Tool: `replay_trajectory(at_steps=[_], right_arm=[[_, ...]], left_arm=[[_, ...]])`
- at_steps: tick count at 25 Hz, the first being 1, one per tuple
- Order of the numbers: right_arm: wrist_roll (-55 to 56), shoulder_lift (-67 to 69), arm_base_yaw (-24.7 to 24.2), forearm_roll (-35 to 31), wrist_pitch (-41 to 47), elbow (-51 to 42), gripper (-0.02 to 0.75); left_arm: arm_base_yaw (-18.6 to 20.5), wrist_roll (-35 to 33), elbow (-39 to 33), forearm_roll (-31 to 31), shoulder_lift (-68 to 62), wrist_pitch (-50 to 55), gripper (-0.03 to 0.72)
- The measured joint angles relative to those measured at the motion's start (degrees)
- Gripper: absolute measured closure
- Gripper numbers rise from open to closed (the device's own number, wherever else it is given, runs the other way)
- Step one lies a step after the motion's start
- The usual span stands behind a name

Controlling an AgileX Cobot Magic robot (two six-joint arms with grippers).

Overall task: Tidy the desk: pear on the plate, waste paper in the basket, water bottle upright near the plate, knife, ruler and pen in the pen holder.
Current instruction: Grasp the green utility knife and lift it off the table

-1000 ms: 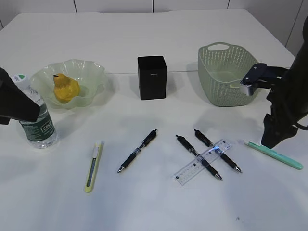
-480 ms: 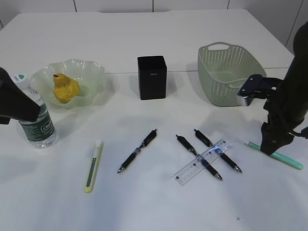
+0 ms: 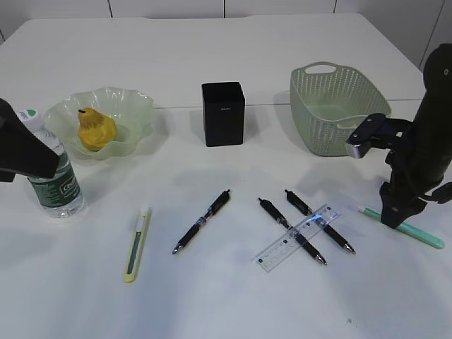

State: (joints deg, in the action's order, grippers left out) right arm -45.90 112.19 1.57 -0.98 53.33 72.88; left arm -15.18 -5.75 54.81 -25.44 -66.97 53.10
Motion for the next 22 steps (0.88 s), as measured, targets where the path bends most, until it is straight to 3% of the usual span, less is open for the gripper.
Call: replay_trajectory(at_steps=[22], right_arm=[[1.8, 2.8, 1.8, 2.4, -2.2, 0.0, 0.236]], left_arm=[[0.0, 0.0, 0.0, 0.0, -0.8, -0.1, 0.232]])
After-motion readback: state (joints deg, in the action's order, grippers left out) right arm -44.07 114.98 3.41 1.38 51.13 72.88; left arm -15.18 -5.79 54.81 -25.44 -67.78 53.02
